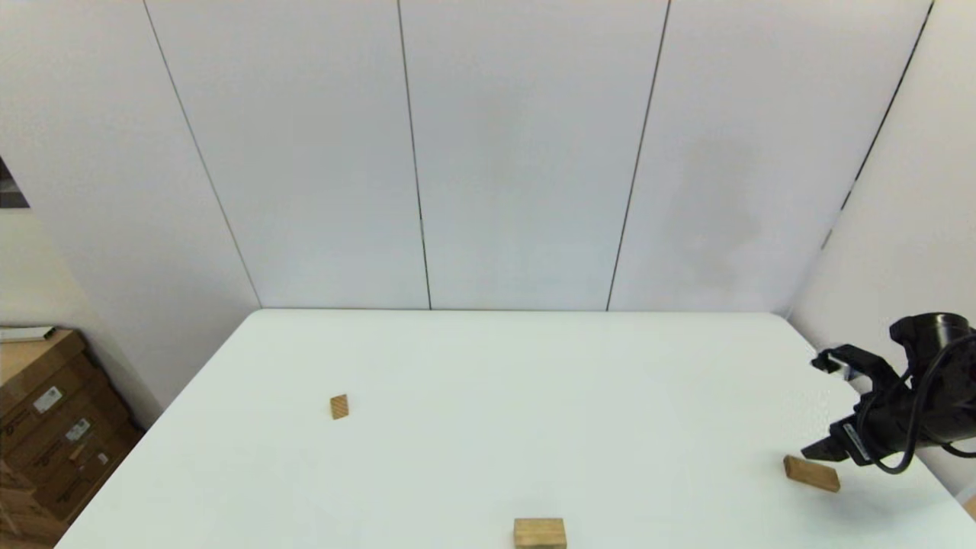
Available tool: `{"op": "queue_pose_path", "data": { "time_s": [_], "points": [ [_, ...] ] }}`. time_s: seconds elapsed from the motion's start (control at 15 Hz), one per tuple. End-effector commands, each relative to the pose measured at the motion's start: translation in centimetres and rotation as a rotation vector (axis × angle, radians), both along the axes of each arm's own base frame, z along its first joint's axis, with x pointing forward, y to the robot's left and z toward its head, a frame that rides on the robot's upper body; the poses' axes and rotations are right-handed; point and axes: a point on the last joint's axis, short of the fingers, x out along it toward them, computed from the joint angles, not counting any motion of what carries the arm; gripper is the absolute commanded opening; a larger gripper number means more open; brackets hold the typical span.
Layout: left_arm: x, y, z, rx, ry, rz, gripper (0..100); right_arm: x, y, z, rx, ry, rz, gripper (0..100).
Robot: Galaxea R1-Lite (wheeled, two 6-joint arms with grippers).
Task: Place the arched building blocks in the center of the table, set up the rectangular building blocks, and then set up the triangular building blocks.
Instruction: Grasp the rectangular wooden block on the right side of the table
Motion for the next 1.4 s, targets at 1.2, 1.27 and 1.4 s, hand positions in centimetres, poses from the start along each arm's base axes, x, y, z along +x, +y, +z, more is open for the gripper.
{"op": "queue_pose_path", "data": {
  "time_s": [1.2, 1.27, 1.4],
  "points": [
    [0.0, 0.0, 0.0, -0.004, 0.001, 0.000, 100, -0.4, 1.3, -1.7, -0.080, 0.266, 0.474, 100],
    [0.0, 0.0, 0.0, -0.004, 0.003, 0.000, 100, 0.0, 1.4, -2.2, -0.075, 0.275, 0.483, 100],
    [0.0, 0.0, 0.0, -0.004, 0.001, 0.000, 100, 0.6, 1.1, -2.3, -0.076, 0.264, 0.482, 100]
  ]
}}
